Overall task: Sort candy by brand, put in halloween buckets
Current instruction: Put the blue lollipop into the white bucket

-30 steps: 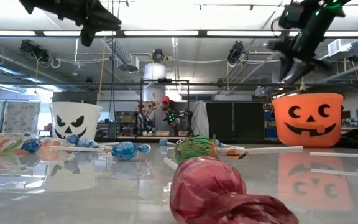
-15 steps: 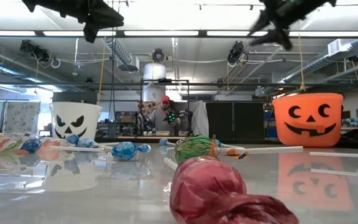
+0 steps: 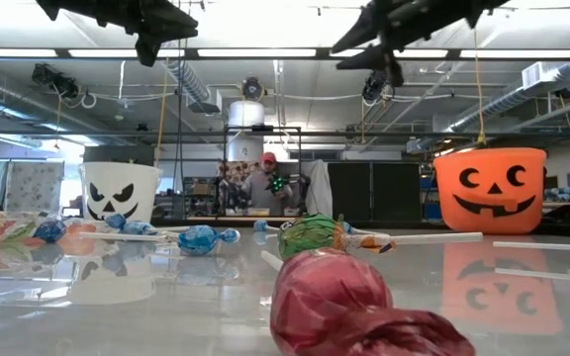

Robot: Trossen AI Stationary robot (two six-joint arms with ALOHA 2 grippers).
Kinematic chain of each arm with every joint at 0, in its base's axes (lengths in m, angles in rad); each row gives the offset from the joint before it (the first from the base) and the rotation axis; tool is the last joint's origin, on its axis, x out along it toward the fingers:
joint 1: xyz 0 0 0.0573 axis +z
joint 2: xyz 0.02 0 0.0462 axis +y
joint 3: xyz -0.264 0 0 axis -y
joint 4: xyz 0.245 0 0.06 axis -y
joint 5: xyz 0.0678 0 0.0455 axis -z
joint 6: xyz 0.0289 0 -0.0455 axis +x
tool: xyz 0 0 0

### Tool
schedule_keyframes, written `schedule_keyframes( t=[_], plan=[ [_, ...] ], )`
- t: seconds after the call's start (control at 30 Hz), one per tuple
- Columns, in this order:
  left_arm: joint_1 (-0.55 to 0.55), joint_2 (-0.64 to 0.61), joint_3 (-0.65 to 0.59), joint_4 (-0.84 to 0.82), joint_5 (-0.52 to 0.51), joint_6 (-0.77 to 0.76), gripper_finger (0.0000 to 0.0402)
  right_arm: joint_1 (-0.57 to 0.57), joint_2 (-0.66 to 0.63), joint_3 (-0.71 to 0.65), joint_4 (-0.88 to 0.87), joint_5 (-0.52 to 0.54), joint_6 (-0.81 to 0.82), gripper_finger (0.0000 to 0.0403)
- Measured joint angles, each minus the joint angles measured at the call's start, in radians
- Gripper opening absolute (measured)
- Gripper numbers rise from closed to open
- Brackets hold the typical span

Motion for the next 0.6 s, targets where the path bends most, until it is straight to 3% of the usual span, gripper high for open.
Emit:
schedule_keyframes(
  t=[0.27,0.4,0.6],
  plan=[
    [0.014,0.0,0.0,0.0,-0.086,0.001,0.0091,0.097,0.127,0.0,0.219,0.0,-0.121,0.0149],
    [0.055,0.003,0.0,-0.01,-0.078,0.001,0.0109,0.145,0.203,0.0,0.349,-0.015,-0.184,0.0149],
    [0.137,0.018,0.0,-0.039,0.028,0.023,0.0112,0.167,0.35,0.0,0.509,0.028,-0.014,0.0149]
  ],
)
